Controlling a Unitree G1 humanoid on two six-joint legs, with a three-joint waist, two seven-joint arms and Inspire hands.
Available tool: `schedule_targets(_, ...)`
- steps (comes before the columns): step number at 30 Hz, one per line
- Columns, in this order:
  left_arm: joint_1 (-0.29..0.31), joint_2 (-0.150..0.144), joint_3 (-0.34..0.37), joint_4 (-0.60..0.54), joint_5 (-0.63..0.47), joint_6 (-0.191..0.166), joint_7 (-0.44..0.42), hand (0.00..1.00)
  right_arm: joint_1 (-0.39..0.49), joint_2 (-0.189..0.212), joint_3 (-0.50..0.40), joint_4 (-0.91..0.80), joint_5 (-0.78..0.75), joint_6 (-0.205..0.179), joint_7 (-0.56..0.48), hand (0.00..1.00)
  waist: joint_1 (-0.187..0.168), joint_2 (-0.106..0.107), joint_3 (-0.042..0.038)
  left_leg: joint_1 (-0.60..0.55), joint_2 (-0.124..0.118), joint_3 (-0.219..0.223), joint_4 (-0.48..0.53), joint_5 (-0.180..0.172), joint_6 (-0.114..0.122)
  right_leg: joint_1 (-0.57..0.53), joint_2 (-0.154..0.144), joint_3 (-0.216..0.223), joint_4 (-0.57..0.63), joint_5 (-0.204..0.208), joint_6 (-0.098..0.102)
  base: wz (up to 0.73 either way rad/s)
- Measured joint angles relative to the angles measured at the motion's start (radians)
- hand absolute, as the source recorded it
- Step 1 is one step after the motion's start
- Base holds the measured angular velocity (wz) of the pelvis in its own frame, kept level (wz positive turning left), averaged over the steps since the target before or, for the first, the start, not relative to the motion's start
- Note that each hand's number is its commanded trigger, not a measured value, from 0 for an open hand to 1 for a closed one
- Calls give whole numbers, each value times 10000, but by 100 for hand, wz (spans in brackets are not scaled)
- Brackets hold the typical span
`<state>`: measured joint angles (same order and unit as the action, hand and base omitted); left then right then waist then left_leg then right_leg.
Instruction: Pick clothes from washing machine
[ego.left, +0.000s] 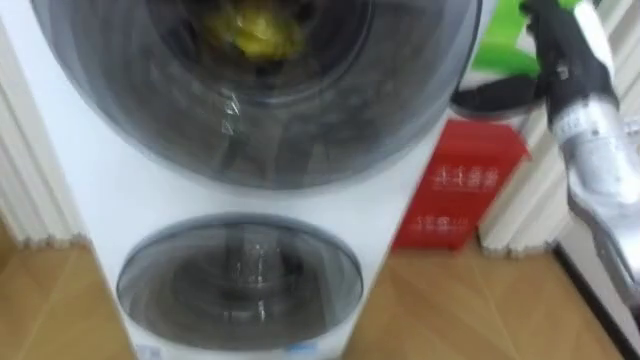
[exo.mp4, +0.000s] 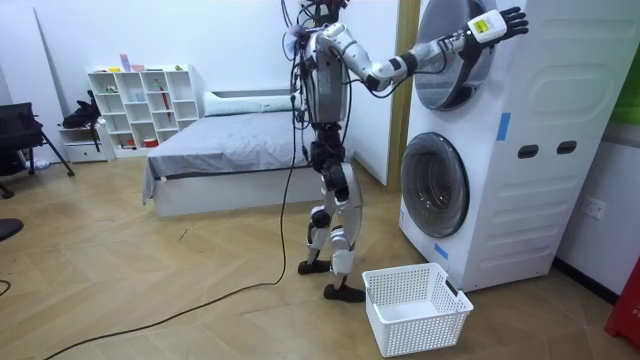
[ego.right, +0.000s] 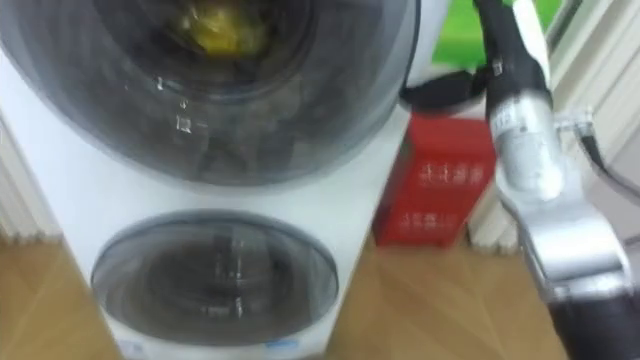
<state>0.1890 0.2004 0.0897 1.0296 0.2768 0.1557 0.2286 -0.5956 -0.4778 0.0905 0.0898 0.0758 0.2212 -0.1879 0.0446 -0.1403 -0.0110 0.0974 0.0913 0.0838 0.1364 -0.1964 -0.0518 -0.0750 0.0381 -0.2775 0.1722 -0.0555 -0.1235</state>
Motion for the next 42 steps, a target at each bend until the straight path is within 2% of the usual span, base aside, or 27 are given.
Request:
schedule_targets(1,156,23,-59,-159,4,120,-28,0,0,111,0,-44,-202,141,59,0,14,16,-4,8,-7,23,3,3,-10,-5,-6,-16,32,-113,60,0)
schedule_targets(4,349,59,-330,-471,-2,252,-42,0,3,228,4,-398,-827,409,321,0,88,14,-3,-3,-48,28,0,19,-43,-97,-25,-33,168,-209,31,0)
schedule_targets(6,335,67,-530,-509,-9,252,-45,0,3,240,12,-442,-854,410,476,0,90,18,-2,-4,-17,25,1,27,-50,-96,-8,-66,180,-233,67,0)
schedule_targets(7,324,66,-601,-534,-8,243,-62,0,3,249,14,-457,-852,410,582,0,89,18,-2,-3,14,18,10,47,-75,-96,-9,-137,213,-291,165,0)
schedule_targets(11,352,74,-752,-667,1,228,-132,0,48,222,17,-561,-836,410,713,0,80,32,7,7,31,-26,147,117,-105,-44,-22,-198,315,-422,319,5)
schedule_targets(23,335,127,-936,-664,-3,-76,-221,0,525,236,-268,-697,-805,405,706,0,86,43,39,219,22,-28,134,147,-144,250,-33,-252,313,-602,329,6)
schedule_targets(29,338,137,-1046,-653,-116,-129,-220,0,1037,233,-289,-1279,-545,403,778,0,83,48,48,215,49,57,141,147,-144,261,-14,-252,305,-671,323,0)
schedule_targets(32,369,136,-1137,-621,-113,-272,-202,0,1289,236,-281,-1543,-237,383,781,0,88,67,62,227,70,262,143,146,-145,269,-7,-253,280,-690,318,-5)
schedule_targets(36,430,144,-1246,-621,-107,-332,-75,0,2150,340,-260,-2446,59,349,827,0,90,127,93,264,86,276,151,144,-145,354,30,-257,142,-695,322,-1)
schedule_targets(41,447,140,-1240,-622,-96,-528,-54,0,3258,869,-466,-3362,815,225,1270,0,77,216,100,174,106,333,160,141,-148,321,38,-298,138,-705,340,1)
schedule_targets(42,455,133,-1248,-622,-109,-565,-54,0,3490,1083,-494,-3536,1079,184,1389,0,65,274,82,177,159,560,159,140,-149,300,48,-298,136,-705,340,0)
